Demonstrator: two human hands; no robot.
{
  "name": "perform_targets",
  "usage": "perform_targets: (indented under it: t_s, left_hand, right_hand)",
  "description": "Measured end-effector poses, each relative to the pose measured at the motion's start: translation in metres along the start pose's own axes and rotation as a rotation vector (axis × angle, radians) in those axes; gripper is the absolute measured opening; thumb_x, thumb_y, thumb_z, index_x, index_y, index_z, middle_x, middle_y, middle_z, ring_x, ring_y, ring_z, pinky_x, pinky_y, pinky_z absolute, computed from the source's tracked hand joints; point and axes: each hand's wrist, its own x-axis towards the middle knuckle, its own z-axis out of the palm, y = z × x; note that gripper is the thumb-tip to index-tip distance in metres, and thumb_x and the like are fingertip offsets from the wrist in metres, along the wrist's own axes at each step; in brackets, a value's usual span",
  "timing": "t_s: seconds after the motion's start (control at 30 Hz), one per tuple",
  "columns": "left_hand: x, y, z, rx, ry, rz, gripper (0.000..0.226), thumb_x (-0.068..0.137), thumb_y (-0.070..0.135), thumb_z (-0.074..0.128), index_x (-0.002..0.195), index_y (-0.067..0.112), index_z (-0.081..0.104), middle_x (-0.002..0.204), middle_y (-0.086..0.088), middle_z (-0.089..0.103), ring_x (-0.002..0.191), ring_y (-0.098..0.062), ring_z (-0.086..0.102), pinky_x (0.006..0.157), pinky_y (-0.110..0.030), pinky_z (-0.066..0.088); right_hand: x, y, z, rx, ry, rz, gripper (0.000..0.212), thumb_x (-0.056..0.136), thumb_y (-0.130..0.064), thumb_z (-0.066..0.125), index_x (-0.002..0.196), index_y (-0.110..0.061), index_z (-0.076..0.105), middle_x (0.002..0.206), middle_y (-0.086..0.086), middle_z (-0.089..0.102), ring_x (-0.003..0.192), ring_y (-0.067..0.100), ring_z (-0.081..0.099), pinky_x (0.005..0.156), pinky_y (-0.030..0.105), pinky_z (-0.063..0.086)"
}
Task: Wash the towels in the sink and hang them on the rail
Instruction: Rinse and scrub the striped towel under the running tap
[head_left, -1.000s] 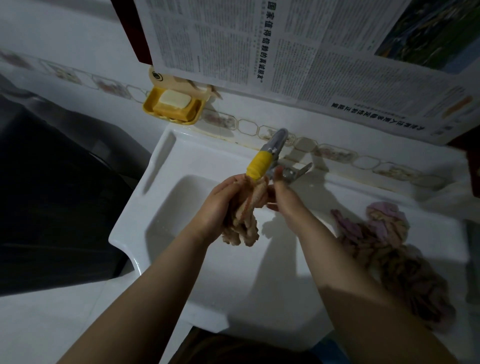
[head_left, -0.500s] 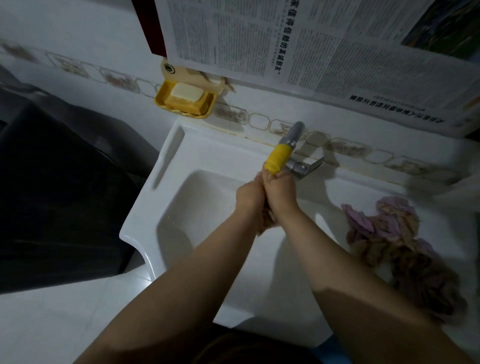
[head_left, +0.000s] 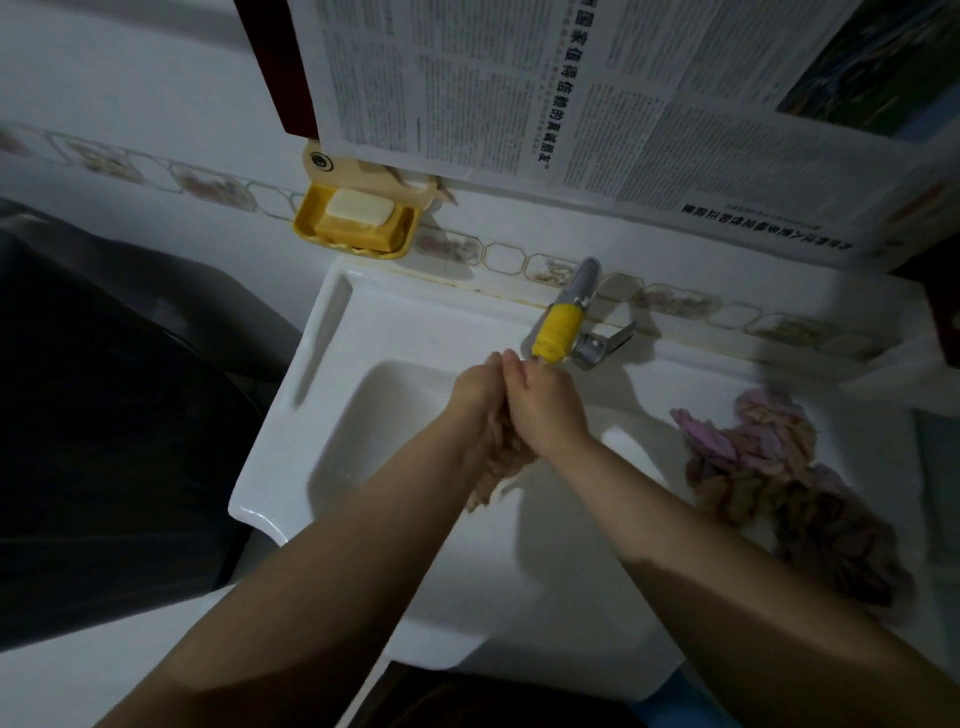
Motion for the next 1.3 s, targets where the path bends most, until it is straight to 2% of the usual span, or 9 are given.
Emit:
perform_targets:
  t_s: [0.1,0.23,0.47,0.63,0.73,0.9,1.03,1.2,1.3]
  left_hand:
    - [-0.013,-0.004,0.005,-0.110,-0.086,-0.183,0.056,0.099,0.048,0.039,0.057,0.011,0.044,0.043,-0.007,0.041,0.032,-0.018,0.039,0.037,-0.017,0.031]
    - [-0.010,-0.002,-0.009,-0.157,0.033,-0.038,0.036,0.102,0.034,0.039,0.083,0.007,0.053,0.068,-0.008,0.051,0.073,-0.029,0.058,0.056,-0.032,0.045]
    - [-0.020,-0.009,0.004,-0.257,-0.013,-0.019,0.032,0.100,0.028,0.044,0.085,0.004,0.059,0.077,-0.013,0.058,0.084,-0.031,0.058,0.079,-0.044,0.050]
    - [-0.019,-0.013,-0.008,-0.221,-0.062,0.010,0.038,0.102,0.032,0.039,0.078,0.010,0.059,0.081,-0.020,0.060,0.072,-0.025,0.059,0.069,-0.039,0.052]
    - [-0.018,-0.027,-0.020,-0.214,-0.282,-0.179,0.052,0.085,0.063,0.050,0.065,0.015,0.054,0.060,-0.007,0.041,0.046,-0.016,0.035,0.057,-0.024,0.015]
    - [-0.021,-0.038,-0.053,-0.264,-0.157,0.026,0.026,0.099,0.027,0.048,0.097,0.005,0.062,0.083,-0.017,0.065,0.070,-0.026,0.063,0.061,-0.030,0.053]
    - [-0.011,-0.035,-0.050,-0.388,0.044,0.020,0.036,0.102,0.029,0.040,0.096,0.004,0.064,0.073,-0.007,0.071,0.071,-0.021,0.068,0.062,-0.028,0.056]
    - [-0.006,-0.024,-0.009,-0.354,0.171,-0.047,0.042,0.099,0.038,0.044,0.069,0.009,0.047,0.037,-0.004,0.049,0.033,-0.015,0.051,0.037,-0.016,0.040]
    - [-0.020,-0.022,0.013,-0.310,0.018,-0.049,0.051,0.099,0.039,0.042,0.058,0.009,0.047,0.035,-0.007,0.043,0.029,-0.015,0.046,0.034,-0.014,0.035]
  right_hand:
    - [0.019,0.004,-0.005,0.103,0.051,0.112,0.034,0.095,-0.036,0.049,0.083,-0.007,0.063,0.087,0.021,0.065,0.089,0.038,0.063,0.077,0.042,0.050]
    - [-0.011,-0.007,0.010,0.087,0.030,-0.064,0.046,0.100,-0.036,0.040,0.071,-0.008,0.062,0.081,0.022,0.066,0.079,0.030,0.061,0.072,0.037,0.046]
    - [0.007,-0.005,-0.001,0.079,0.066,0.015,0.044,0.098,-0.039,0.041,0.082,-0.005,0.064,0.087,0.022,0.066,0.086,0.035,0.062,0.074,0.037,0.048]
    - [0.000,-0.006,0.000,-0.063,0.056,-0.094,0.051,0.100,-0.042,0.037,0.080,-0.004,0.065,0.083,0.019,0.067,0.087,0.036,0.062,0.070,0.034,0.040]
    - [0.031,0.011,-0.013,0.030,-0.022,0.079,0.038,0.097,-0.040,0.045,0.109,-0.008,0.061,0.100,0.014,0.061,0.098,0.028,0.059,0.078,0.028,0.039]
    - [0.031,0.022,-0.030,0.472,-0.109,0.201,0.020,0.094,-0.014,0.050,0.076,-0.017,0.059,0.071,0.001,0.062,0.068,0.019,0.062,0.055,0.020,0.047]
    - [0.017,0.018,-0.034,0.854,-0.200,0.298,0.028,0.092,-0.019,0.052,0.065,-0.013,0.054,0.053,0.003,0.054,0.055,0.021,0.051,0.058,0.028,0.042]
    - [-0.007,0.010,0.003,0.123,-0.092,-0.138,0.053,0.092,-0.041,0.054,0.049,-0.017,0.037,0.050,0.002,0.045,0.056,0.022,0.049,0.061,0.033,0.040]
    - [0.015,0.009,0.000,0.166,0.034,0.022,0.050,0.091,-0.047,0.052,0.052,-0.018,0.042,0.069,0.019,0.060,0.076,0.037,0.062,0.073,0.045,0.051]
